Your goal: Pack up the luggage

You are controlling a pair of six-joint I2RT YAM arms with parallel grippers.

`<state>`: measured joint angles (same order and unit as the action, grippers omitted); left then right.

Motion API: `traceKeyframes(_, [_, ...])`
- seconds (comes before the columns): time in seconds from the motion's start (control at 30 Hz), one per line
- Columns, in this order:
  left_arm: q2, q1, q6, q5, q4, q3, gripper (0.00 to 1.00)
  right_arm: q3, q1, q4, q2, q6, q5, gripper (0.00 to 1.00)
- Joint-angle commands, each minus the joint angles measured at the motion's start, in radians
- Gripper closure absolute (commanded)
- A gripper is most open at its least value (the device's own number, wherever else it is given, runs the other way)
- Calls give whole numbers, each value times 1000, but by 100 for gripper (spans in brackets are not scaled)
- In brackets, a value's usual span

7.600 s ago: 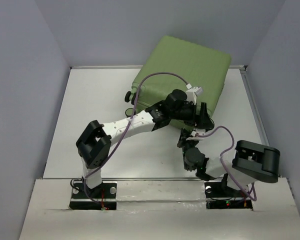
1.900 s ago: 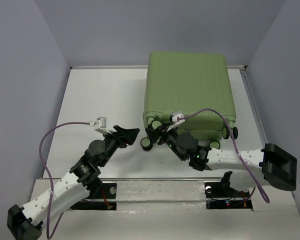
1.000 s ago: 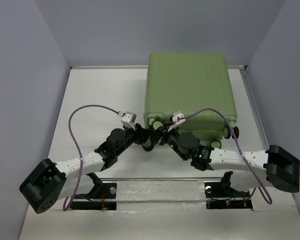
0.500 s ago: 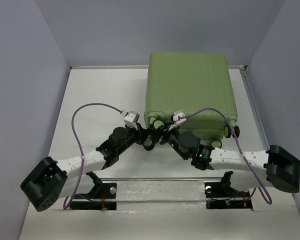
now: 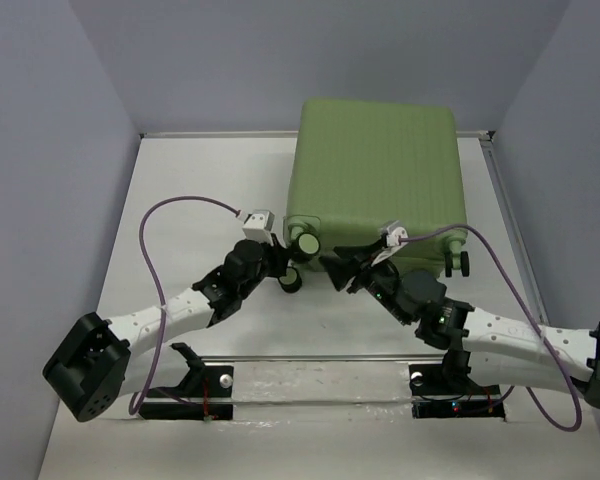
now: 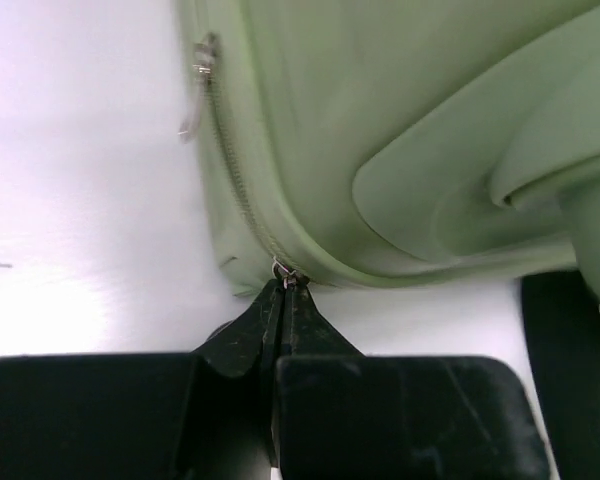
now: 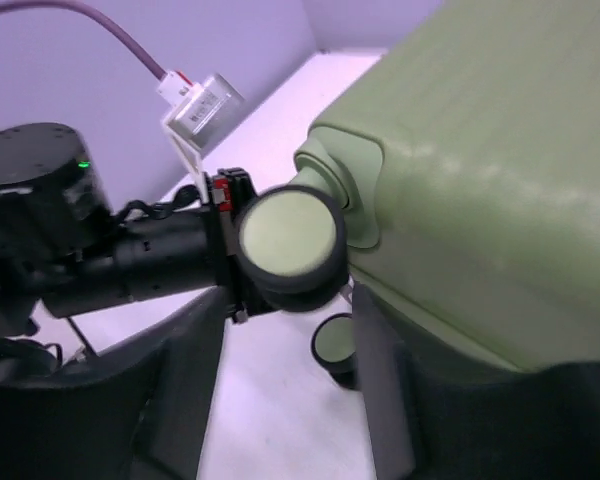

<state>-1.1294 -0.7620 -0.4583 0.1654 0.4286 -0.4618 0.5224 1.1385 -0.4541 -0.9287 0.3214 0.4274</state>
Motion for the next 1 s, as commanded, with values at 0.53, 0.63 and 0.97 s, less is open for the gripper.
traceKeyframes(0.53, [100,101,52,17,193,31,94,375,1,184,-327,79,-53,1])
traceKeyframes(0.63, [102,92,35,-21,217,34,94,421,1,190,-392,181,37,0])
traceKeyframes(0.97, [95,32,15,-128,262,12,94,568,1,405,-515,289,171,0])
